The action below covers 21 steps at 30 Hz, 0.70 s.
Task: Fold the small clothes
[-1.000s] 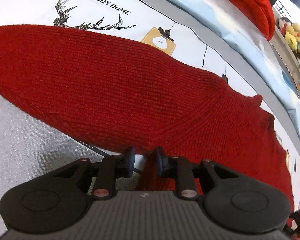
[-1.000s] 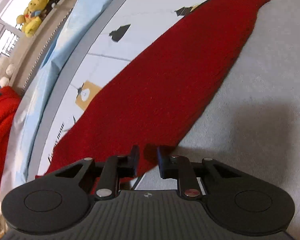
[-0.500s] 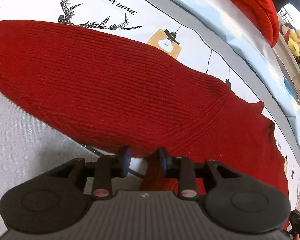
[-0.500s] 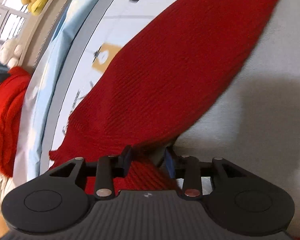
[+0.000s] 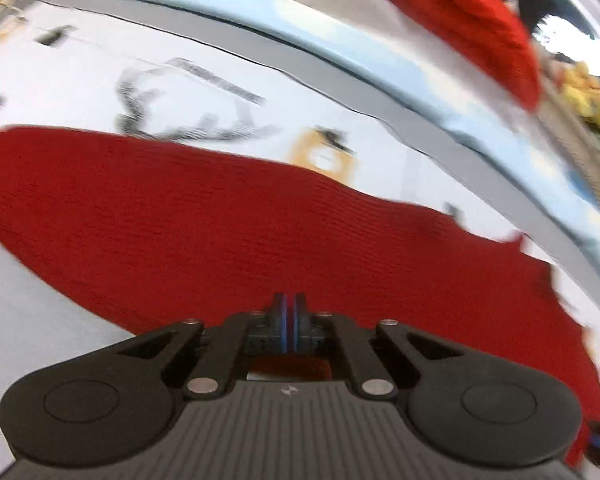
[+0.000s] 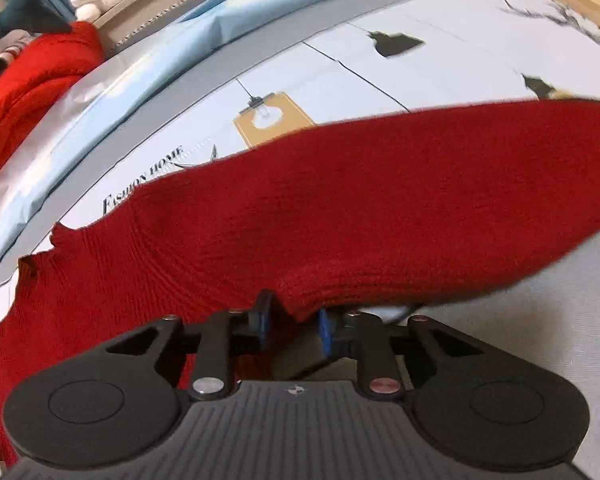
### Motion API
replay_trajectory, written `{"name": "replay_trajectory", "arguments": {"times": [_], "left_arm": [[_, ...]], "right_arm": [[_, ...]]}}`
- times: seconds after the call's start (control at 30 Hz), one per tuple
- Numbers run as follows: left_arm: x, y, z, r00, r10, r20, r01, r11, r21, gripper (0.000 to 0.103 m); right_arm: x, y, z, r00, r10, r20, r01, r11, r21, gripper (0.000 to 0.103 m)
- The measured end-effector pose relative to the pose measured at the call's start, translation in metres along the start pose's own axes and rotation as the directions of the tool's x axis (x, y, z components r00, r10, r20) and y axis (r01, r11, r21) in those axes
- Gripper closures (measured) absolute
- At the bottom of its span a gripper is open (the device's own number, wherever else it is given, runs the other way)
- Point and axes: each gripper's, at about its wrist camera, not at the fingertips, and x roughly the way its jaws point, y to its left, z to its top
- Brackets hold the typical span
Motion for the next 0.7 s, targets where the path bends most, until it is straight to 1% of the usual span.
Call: {"name": "replay_trajectory", "arguments": {"times": [0.03,0.07,0.1,0.17,0.27,0.33,0.37,0.4,0.43,0.47,0.5,0.53,0.57,0.6,0.67,0.7], "left_arm": [[-0.004,-0.008,-0.004,1.0,-0.021,0.004,0.021,0.999,0.037,0.101],[-0.006,-0.016,-0.007,0.999,-0.045,0.002,0.045,0.996,0.071,0.1],[-0.008,-0.023,-0.011,0.997,-0.079,-0.011,0.08,0.992,0.097,0.097],[-0.01,-0.034,-0.019,0.99,-0.133,-0.049,0.138,0.983,0.119,0.096],[-0.013,-0.049,-0.033,0.986,-0.147,-0.073,0.156,0.978,0.14,0.096],[-0.017,-0.057,-0.038,0.985,-0.151,-0.08,0.163,0.973,0.166,0.096],[-0.02,-0.061,-0.04,0.984,-0.155,-0.083,0.168,0.97,0.178,0.096],[-0.024,-0.065,-0.044,0.983,-0.161,-0.084,0.174,0.966,0.191,0.096],[-0.029,-0.066,-0.048,0.983,-0.166,-0.084,0.18,0.963,0.202,0.096],[-0.033,-0.07,-0.051,0.982,-0.169,-0.083,0.184,0.959,0.218,0.096],[-0.036,-0.071,-0.055,0.982,-0.17,-0.084,0.185,0.954,0.234,0.096],[-0.038,-0.075,-0.059,0.982,-0.171,-0.084,0.187,0.95,0.251,0.096],[-0.041,-0.078,-0.063,0.982,-0.171,-0.084,0.188,0.945,0.27,0.096],[-0.045,-0.08,-0.066,0.982,-0.168,-0.082,0.185,0.94,0.287,0.096],[-0.052,-0.081,-0.071,0.983,-0.163,-0.079,0.18,0.934,0.31,0.096],[-0.056,-0.082,-0.074,0.983,-0.163,-0.081,0.181,0.931,0.319,0.096]], "right_arm": [[-0.007,0.0,0.001,0.999,0.032,0.017,-0.032,0.999,0.026,0.072],[-0.011,0.001,0.0,0.998,0.05,0.027,-0.051,0.998,0.026,0.072],[-0.014,0.003,-0.002,0.998,0.053,0.027,-0.053,0.999,0.012,0.071],[-0.012,0.005,-0.007,0.998,0.059,-0.007,-0.059,0.998,0.001,0.07],[-0.01,0.004,-0.013,0.991,0.113,-0.067,-0.112,0.993,0.021,0.07],[-0.01,0.004,-0.019,0.983,0.141,-0.118,-0.143,0.99,-0.009,0.064],[-0.009,0.003,-0.021,0.982,0.13,-0.134,-0.136,0.99,-0.035,0.062],[-0.009,0.004,-0.026,0.985,0.094,-0.144,-0.105,0.992,-0.067,0.062],[-0.009,0.003,-0.029,0.986,0.074,-0.151,-0.088,0.992,-0.09,0.062],[-0.011,0.002,-0.032,0.987,0.075,-0.144,-0.092,0.99,-0.11,0.065],[-0.013,0.002,-0.034,0.989,0.067,-0.133,-0.085,0.987,-0.135,0.07],[-0.017,0.003,-0.036,0.992,0.033,-0.119,-0.053,0.983,-0.174,0.073],[-0.023,0.006,-0.039,0.995,-0.005,-0.098,-0.016,0.976,-0.219,0.073],[-0.027,0.008,-0.042,0.996,-0.016,-0.087,-0.006,0.969,-0.246,0.071],[-0.037,0.01,-0.046,0.995,-0.002,-0.097,-0.026,0.958,-0.285,0.071],[-0.042,0.011,-0.049,0.993,-0.001,-0.122,-0.038,0.947,-0.318,0.071]]}}
